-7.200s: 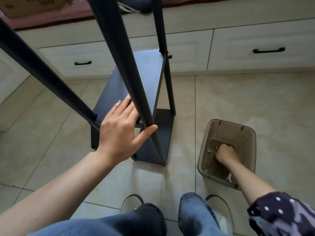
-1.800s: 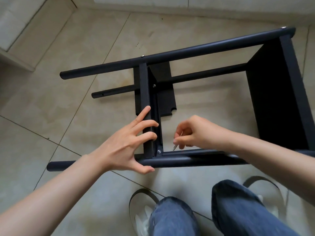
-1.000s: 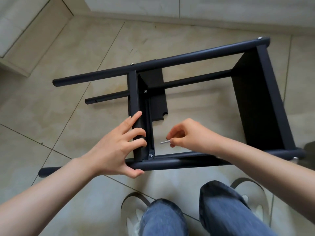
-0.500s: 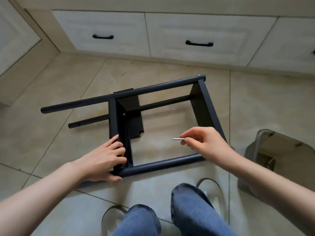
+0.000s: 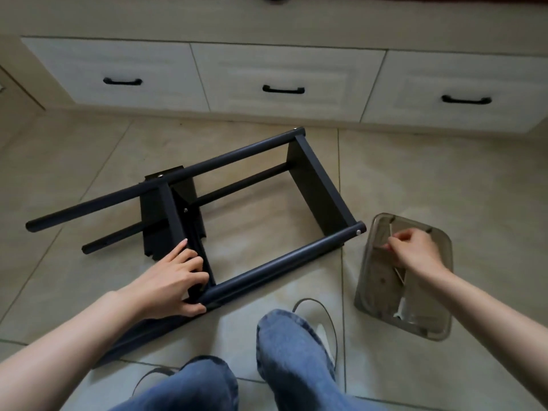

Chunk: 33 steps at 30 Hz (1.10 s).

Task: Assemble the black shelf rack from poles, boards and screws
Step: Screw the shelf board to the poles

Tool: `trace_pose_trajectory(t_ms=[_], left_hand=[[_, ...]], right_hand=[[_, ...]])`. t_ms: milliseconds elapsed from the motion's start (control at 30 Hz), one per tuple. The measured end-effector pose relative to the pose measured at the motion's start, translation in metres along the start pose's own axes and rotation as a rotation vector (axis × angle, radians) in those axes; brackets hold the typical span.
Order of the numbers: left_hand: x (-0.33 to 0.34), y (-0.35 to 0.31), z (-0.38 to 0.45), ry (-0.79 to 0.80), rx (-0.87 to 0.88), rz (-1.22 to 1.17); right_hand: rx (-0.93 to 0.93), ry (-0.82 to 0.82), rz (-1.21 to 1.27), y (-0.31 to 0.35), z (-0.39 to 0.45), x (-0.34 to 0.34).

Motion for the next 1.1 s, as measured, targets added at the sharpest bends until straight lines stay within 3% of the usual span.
trace_pose_trajectory(t_ms=[100,200,433,600,867,1100], left_hand=[[-0.001,-0.001,0.006,0.025,0.001,0.032],[-0.001,-0.001,0.006,0.056,0.004,0.049],[0.0,0.001,0.007,0.052,0.013,0.056],[0.001,0.002,0.006,0.036,0.013,0.041],[0.002,0.002,0.004,0.025,0.006,0.01],[0.002,0.002,0.003,0.016,-0.002,-0.013]], right_hand=[[0.147,-0.004,-0.096,-0.029,0.015,0.006],[0.265,0.133,-0.175,-0.047,0.014,0.023],[0.28,0.291,-0.338,-0.068,0.007,0.061],[0.179,0.306,-0.385,-0.066,0.013,0.067],[-0.151,0.233,-0.328,-0.062,0.028,0.078],[-0.206,0.208,-0.323,-0.07,0.03,0.081]])
Point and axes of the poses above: each hand's wrist, its own z-axis towards the middle knuckle, its own x-axis out of the palm, y = z × x, the point moved 1 cm from there along z, towards the middle knuckle, and after that the axes turned 10 degrees about -y, right-handed, at the moved point
